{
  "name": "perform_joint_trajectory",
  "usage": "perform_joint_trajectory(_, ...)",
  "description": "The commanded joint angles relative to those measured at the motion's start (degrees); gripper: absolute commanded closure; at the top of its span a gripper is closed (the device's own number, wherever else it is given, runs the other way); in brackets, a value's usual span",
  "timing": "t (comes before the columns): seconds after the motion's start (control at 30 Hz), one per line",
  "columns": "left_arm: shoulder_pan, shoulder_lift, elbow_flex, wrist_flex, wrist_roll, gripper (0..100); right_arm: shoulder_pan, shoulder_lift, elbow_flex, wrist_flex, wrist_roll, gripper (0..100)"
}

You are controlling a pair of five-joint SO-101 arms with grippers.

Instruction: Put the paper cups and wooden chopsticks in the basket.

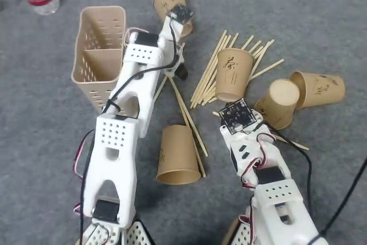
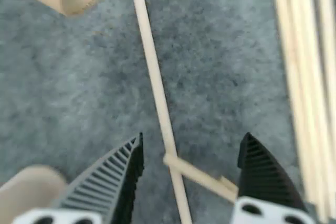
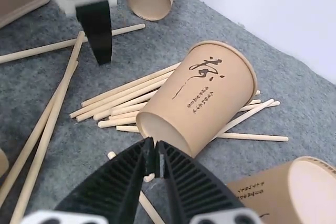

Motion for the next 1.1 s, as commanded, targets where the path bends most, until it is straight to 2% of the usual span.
perform_joint_trajectory(0.0,-1.1,2.2,-0.2,-4.2,-0.8,73,0.0,-0.5,-0.6,-1.2,0.6,98.9)
perform_joint_trajectory(0.1,-2.3,3.2,-0.3,-5.8,-0.8,73,0.0,-0.5,-0.5,-1.2,0.6,98.9)
perform_joint_trajectory(0.2,-2.4,3.8,-3.4,-3.3,-0.9,75,0.0,-0.5,-0.5,-1.2,0.6,98.9)
perform_joint_trajectory(0.4,-2.0,6.7,-9.5,2.2,-8.8,100,0.0,-0.5,-0.6,-1.2,0.7,98.9)
perform_joint_trajectory(0.67,-2.0,10.4,-23.0,15.0,-9.3,99,0.0,-0.5,-0.6,-1.2,0.7,98.9)
perform_joint_trajectory(0.87,-1.9,8.9,-42.5,27.2,-11.0,99,0.0,-0.5,-0.6,-1.2,0.7,98.9)
perform_joint_trajectory(0.93,-1.8,8.4,-48.7,28.7,-10.7,99,0.0,-0.5,-0.6,-1.2,0.7,98.9)
perform_joint_trajectory(1.07,-0.8,3.8,-48.6,28.2,-7.1,99,0.0,-0.5,-0.6,-1.2,0.7,98.9)
